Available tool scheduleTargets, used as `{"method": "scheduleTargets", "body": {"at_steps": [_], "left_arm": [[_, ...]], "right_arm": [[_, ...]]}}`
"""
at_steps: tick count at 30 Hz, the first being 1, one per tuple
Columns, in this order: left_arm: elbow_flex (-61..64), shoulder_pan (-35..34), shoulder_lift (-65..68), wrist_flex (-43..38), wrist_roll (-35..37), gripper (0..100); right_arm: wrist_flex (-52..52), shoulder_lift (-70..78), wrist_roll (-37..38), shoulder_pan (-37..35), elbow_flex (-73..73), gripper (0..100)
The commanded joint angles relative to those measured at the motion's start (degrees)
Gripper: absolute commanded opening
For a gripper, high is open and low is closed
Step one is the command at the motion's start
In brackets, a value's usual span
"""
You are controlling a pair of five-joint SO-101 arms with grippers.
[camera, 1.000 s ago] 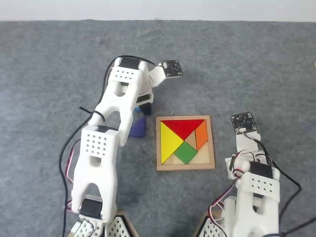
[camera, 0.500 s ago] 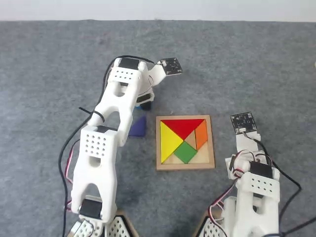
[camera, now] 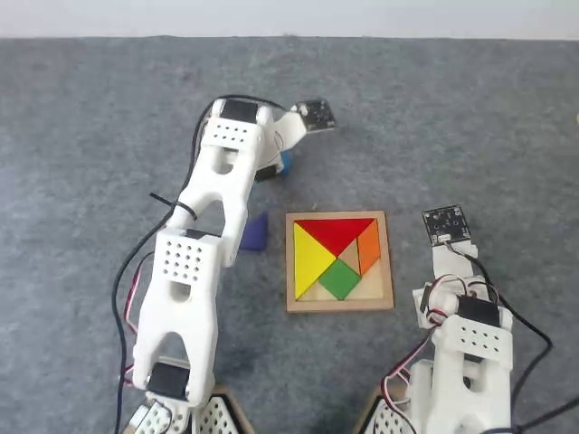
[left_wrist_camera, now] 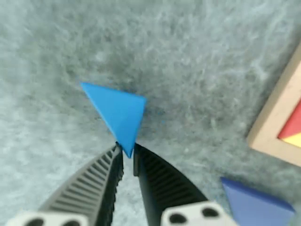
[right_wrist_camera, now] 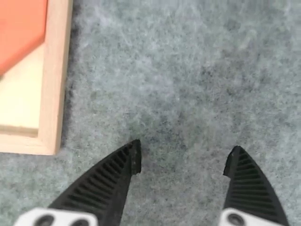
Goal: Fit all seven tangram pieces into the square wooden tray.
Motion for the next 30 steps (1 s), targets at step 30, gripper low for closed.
{"method": "scheduleTargets", "body": {"at_steps": [30], "left_arm": [[-16.7,-6.6,10.5,-7.3,34.6,24]], "right_arm": [[-1.7,-1.0,0.9,-0.7,0.4,29.6]]}}
